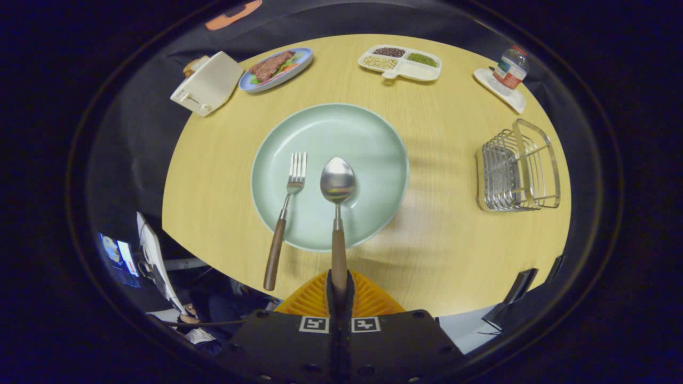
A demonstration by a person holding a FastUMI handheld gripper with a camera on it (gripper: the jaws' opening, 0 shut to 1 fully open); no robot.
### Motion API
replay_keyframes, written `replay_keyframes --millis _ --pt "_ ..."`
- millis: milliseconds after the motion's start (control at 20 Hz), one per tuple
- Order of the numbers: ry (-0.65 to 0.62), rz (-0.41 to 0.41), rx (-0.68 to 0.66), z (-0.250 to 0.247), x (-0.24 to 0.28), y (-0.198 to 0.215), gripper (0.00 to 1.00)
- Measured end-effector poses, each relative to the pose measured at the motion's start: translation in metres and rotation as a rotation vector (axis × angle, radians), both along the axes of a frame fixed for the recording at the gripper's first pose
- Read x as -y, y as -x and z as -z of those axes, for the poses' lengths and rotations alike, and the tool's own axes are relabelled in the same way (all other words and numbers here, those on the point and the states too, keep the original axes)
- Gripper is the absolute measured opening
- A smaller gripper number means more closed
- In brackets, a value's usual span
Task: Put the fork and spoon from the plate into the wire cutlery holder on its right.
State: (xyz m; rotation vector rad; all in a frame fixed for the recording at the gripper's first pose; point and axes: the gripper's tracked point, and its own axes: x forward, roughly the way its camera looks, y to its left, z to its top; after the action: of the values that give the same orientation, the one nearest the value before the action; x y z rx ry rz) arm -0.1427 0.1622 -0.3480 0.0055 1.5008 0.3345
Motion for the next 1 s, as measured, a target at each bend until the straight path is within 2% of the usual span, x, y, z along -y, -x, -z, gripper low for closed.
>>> replay_keyframes --millis 300,450,600,750,1000 --pt "-0.104 0.089 0.001 -0.064 0.017 -0.012 0.0" --pt "-0.109 0.138 0.022 -0.097 0.05 -0.03 0.0" --pt "-0.059 0.186 0.052 -0.12 0.102 -0.049 0.0" --pt "-0.023 0.243 0.046 -0.128 0.146 -0.054 0.0" --pt "-0.014 0.316 -0.071 -0.107 0.179 -0.041 0.0"
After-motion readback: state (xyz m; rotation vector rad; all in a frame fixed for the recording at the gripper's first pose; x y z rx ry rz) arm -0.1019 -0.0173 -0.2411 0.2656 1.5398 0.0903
